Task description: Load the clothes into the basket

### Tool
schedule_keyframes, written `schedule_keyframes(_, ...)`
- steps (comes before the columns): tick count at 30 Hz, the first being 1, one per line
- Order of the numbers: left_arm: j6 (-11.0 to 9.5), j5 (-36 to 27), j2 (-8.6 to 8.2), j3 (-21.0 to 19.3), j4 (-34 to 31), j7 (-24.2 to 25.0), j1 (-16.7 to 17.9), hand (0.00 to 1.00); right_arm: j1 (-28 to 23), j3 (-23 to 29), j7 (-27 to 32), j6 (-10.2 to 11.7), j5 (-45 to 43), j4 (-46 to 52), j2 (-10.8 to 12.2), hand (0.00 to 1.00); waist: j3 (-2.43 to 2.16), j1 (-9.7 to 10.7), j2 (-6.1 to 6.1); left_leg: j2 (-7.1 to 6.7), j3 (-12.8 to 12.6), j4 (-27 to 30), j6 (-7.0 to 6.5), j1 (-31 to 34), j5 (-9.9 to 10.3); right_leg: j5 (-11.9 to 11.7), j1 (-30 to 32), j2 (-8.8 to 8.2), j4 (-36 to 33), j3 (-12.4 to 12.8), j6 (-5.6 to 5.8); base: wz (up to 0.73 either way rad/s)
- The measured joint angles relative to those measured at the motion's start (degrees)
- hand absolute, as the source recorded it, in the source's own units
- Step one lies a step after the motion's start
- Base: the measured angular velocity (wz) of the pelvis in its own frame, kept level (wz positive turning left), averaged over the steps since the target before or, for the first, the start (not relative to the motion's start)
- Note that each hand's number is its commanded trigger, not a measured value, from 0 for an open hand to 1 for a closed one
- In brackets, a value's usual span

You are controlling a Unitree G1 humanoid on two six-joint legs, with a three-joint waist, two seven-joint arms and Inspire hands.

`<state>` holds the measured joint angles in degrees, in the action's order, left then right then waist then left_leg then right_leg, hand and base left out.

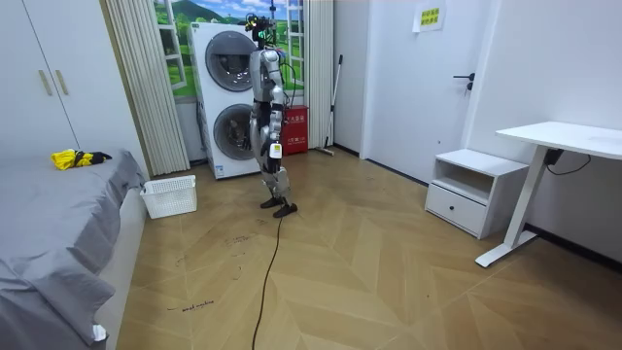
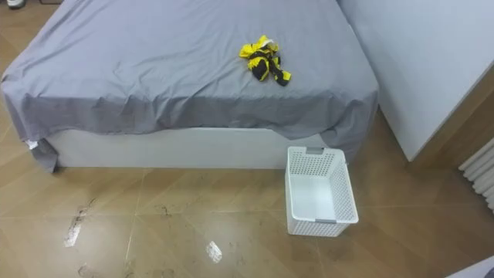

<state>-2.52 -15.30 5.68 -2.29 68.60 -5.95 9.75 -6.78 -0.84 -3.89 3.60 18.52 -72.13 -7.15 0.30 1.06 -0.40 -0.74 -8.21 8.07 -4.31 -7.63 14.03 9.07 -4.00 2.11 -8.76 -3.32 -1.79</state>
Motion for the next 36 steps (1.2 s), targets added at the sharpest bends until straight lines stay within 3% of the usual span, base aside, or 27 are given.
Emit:
schedule_keyframes(19, 0.00, 2.54, 0.29, 0.08, -0.07, 0.02, -0.19, 0.00, -0.07, 0.02, -0.07, -0.19, 2.35, -1.70, 0.22, 0.00, 0.04, 0.23, -0.03, 0.00, 0.21, -0.41, -0.01, 0.02, 0.01, 0.00, 0.01, 0.04, 0.17, -0.45, 0.00, 0.00)
schedule_keyframes(25, 0.13, 2.41, 0.17, -0.26, -0.07, 0.04, -0.35, 0.00, 0.00, 0.35, -0.71, -1.28, 3.91, -1.95, 0.20, 0.00, 0.02, 0.13, -0.04, 0.17, 0.10, 0.06, 0.03, 0.09, 0.16, 0.07, 0.03, 0.10, -0.01, -0.71, -0.07, -0.01)
schedule_keyframes(27, 0.22, 1.44, 0.15, -0.55, -0.13, 0.04, -0.61, 0.00, -0.05, 0.16, -1.05, -1.71, 4.44, -1.88, 0.17, 0.00, 0.06, -0.04, 0.02, 0.56, -0.53, 1.84, 0.25, 0.26, 1.16, 0.37, 0.12, 0.62, -0.20, -0.93, -0.37, -0.10)
schedule_keyframes(29, 0.56, -0.20, 0.16, -1.58, -0.30, 0.04, -0.43, 0.00, -0.02, -0.27, -1.27, -2.11, 6.30, -1.89, 0.17, 0.00, 0.09, -0.21, -0.03, 1.44, -1.00, 6.72, 0.73, 2.07, 3.47, 1.65, 0.35, 0.92, -1.82, -1.99, -0.80, -0.14)
schedule_keyframes(30, 0.88, -0.78, 0.12, -2.18, -0.51, 0.04, -0.48, 0.00, 0.10, -0.40, -1.38, -2.24, 6.85, -1.88, 0.24, 0.00, 0.02, -0.14, -0.07, 2.13, -1.39, 11.04, 1.61, 3.69, 5.02, 3.04, 1.17, 0.82, -3.36, -1.98, -1.19, -0.08)
schedule_keyframes(31, 1.07, -1.38, 0.32, -2.22, -0.68, 0.03, -0.67, 0.00, 0.02, -0.71, -1.60, -2.30, 7.74, -1.92, 0.21, 0.00, 0.04, -0.02, -0.39, 2.59, -2.43, 16.06, 2.20, 5.80, 5.35, 4.51, 1.78, 0.56, -5.02, -1.55, -1.91, -0.05)
schedule_keyframes(32, 1.07, -2.38, 0.34, -2.20, -1.11, 0.04, -0.59, 0.00, 0.02, -0.73, -1.76, -2.30, 8.12, -1.88, 0.06, 0.00, 0.05, -0.02, -0.39, 3.07, -3.17, 19.51, 2.25, 7.40, 5.30, 4.83, 1.78, 0.48, -5.39, -1.51, -2.03, 0.06)
schedule_keyframes(33, 0.98, -3.27, 0.46, -2.02, -1.73, 0.03, -0.16, 0.00, -0.01, -0.47, -1.86, -2.26, 8.20, -1.92, -0.09, 0.00, 0.13, 0.43, -0.23, 3.45, -3.07, 27.33, 3.33, 10.95, 4.50, 5.21, 1.33, 0.52, -5.59, -1.22, -2.10, 0.18)
schedule_keyframes(34, 0.34, -4.10, 0.50, -2.08, -2.18, 0.03, -0.27, 0.00, -0.27, -0.14, -1.76, -2.41, 8.28, -2.15, -0.03, 0.00, 0.48, 0.50, -0.94, 3.23, -1.75, 34.11, 3.75, 15.19, 3.03, 6.04, 0.54, -0.32, -6.65, -0.92, -2.11, 0.16)
schedule_keyframes(35, -0.15, -4.81, 0.40, -1.99, -2.44, 0.03, -0.29, 0.00, -0.35, -0.18, -1.63, -2.49, 8.32, -2.14, -0.18, 0.00, 0.44, 0.36, -1.01, 2.68, -0.75, 33.59, 3.34, 16.33, 3.29, 6.53, 0.45, -0.87, -7.12, -0.55, -1.96, 0.04)
schedule_keyframes(36, -0.85, -6.87, 0.02, -1.40, -3.18, 0.03, -0.39, 0.00, -0.37, -0.36, -1.16, -2.50, 9.02, -2.04, -0.45, 0.00, 0.46, 0.18, -0.94, 1.71, -0.48, 29.52, 3.00, 19.39, 3.40, 7.11, 0.26, -1.82, -7.26, 0.01, -1.44, -0.13)
